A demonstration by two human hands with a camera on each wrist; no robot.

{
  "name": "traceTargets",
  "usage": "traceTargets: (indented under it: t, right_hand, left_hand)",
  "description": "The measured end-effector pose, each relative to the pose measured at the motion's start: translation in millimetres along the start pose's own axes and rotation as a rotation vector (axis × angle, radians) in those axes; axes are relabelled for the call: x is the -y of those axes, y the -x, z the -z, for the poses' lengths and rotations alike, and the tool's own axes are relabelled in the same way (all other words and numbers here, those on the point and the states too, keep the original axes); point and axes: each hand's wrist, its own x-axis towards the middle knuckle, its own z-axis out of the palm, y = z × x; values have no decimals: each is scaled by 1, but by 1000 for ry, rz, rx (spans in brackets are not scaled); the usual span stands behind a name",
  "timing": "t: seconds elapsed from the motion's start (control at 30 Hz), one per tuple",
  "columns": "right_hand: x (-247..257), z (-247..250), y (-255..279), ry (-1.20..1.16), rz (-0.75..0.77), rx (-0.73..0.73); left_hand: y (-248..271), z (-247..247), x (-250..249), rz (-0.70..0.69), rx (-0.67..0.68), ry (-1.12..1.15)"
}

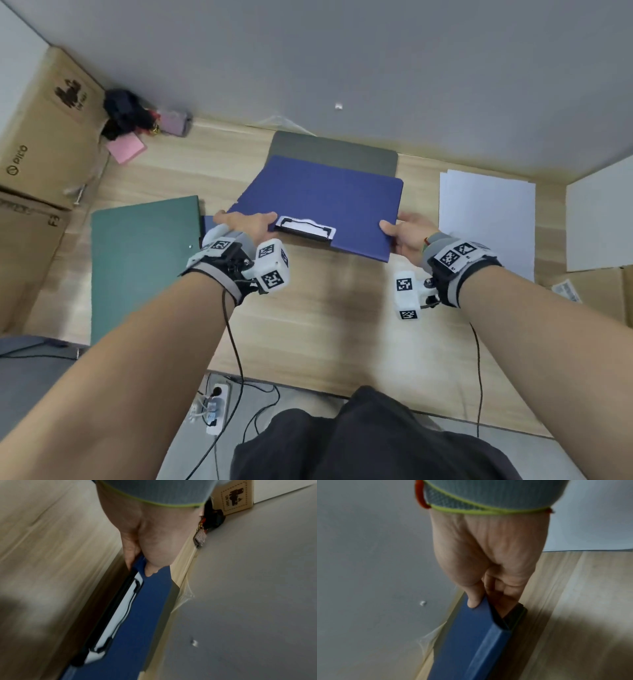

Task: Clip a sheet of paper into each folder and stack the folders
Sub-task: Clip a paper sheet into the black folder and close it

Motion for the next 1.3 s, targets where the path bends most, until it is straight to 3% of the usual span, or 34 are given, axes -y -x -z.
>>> traceTargets:
  t: [0.43, 0.67, 0.8, 1.0, 1.3]
  right_hand:
    - [5, -19, -78, 291, -44, -266]
    - [0, -16, -105, 421, -88, -346]
    - [-10, -7, -129, 421, -83, -351]
    - [9, -25, -101, 494, -41, -362]
    - [11, -27, -88, 585, -90, -415]
  left_hand:
    - [-75, -11, -12, -98, 235, -348]
    - [-81, -17, -24, -88, 264, -428]
    - [-118, -28, -11, -128, 234, -533]
    - [-88, -22, -27, -148, 263, -582]
    - [-89, -25, -26, -179, 287, -599]
